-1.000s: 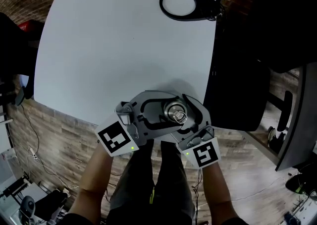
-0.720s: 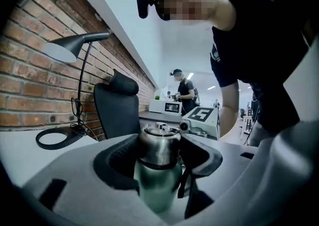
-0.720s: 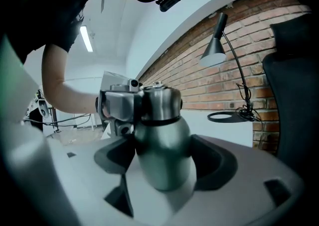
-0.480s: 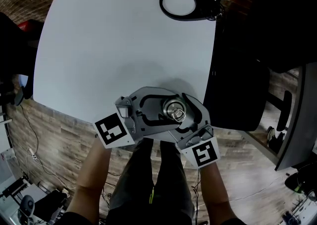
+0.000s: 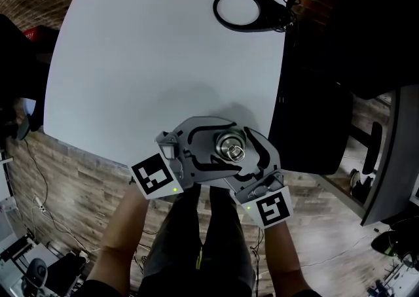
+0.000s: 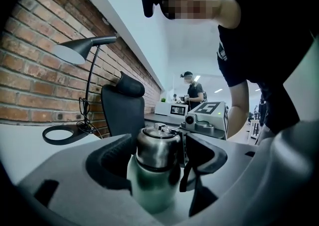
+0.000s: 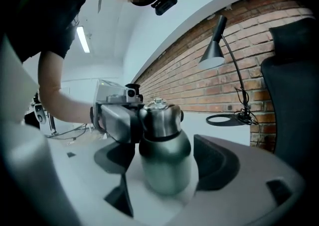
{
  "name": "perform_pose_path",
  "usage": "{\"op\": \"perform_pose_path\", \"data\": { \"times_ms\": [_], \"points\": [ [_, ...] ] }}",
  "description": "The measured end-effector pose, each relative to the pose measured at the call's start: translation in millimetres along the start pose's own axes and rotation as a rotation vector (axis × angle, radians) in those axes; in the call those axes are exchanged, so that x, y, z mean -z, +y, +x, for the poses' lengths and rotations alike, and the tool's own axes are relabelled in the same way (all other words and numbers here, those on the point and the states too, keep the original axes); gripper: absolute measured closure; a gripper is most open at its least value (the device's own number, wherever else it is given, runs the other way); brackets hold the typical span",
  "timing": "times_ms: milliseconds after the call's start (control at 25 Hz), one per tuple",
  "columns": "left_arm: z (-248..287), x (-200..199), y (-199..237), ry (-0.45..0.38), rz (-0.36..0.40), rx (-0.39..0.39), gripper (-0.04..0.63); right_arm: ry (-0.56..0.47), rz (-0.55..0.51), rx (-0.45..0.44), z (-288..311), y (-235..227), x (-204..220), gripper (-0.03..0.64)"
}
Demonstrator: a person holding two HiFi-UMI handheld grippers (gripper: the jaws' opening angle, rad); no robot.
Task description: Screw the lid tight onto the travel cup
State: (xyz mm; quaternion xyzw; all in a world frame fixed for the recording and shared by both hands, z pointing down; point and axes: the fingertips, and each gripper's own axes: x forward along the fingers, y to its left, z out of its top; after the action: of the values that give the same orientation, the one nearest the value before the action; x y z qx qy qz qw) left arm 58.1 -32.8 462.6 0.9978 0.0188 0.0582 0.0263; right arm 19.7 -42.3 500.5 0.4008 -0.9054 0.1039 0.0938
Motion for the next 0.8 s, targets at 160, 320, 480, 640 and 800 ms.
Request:
{"op": "perform_pose_path", "data": {
  "times_ms": [160,320,480,640,800],
  "points": [
    [-4,-3,2,-0.002,0.017,-0.024,0.255,0.04,-0.003,0.002,-9,2,6,0.262],
    [-15,-6,-2,-0.006,0.002,-0.041,0.255,0.079,0.004,0.007,-19,9,17,0.262],
    [-36,-12,-9,-0.012,-0.012,-0.067,0.255,0.124,0.05,0.053,-43,11,21,0.262],
    [-57,-7,-11,0.001,-0.152,-0.148,0.255,0.148,0.085,0.124,-68,6,13,0.262],
    [-64,5,-21,0.052,-0.135,-0.154,0.256,0.146,0.096,0.159,-86,5,-3,0.263]
  ]
}}
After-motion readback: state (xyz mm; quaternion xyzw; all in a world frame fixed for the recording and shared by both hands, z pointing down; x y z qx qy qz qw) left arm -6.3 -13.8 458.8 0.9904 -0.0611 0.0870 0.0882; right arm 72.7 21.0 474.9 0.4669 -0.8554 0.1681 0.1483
